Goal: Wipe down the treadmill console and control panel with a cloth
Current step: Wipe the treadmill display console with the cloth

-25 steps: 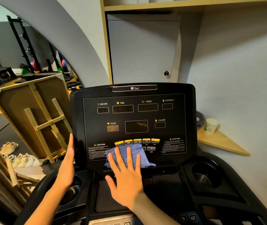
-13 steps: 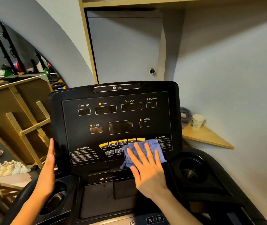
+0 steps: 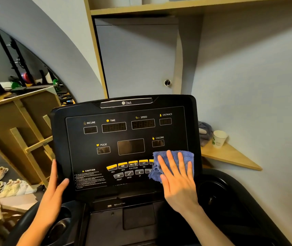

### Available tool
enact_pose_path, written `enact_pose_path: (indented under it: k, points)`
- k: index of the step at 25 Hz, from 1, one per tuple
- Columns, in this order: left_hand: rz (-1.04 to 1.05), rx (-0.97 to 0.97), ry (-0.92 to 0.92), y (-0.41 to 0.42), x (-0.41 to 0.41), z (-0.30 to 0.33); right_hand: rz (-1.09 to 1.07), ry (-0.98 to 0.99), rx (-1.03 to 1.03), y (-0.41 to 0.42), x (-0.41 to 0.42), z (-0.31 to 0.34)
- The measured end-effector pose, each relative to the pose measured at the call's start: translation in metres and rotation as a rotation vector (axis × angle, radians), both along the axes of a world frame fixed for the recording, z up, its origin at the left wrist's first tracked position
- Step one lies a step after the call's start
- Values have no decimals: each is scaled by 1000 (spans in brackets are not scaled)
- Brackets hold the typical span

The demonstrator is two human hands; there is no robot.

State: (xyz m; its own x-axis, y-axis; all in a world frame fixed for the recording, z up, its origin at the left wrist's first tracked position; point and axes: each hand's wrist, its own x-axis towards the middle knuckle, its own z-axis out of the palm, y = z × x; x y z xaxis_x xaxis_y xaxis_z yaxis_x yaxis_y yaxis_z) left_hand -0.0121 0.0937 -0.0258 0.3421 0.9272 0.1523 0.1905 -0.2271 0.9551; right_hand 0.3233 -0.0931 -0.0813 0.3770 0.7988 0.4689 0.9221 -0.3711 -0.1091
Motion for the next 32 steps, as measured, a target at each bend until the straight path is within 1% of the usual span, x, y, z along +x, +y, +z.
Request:
enact_pose_path:
  k: [4,8,14,17,20,24,28,32]
  points:
    - [9,-5,7,0,0,0,-67,-7,20,23,17,32]
    - [7,-15,0,1,2,0,-88,-23,120,48,37,78]
    - [10,12,27,0,2,2,-195,72,238,96,47,132]
    - [17,9,36,-3,4,4,-228,123,278,107,40,141]
    - [9,20,33,-2,3,3,-243,129,312,116,32,146]
    - [-18,37,26,-1,0,2,-242,154,315,125,25,153]
    - [-17,37,14,0,-2,2,-202,133,303,143,2,162]
    - [-20,20,26,-2,-1,6,-139,115,298,169,-42,171]
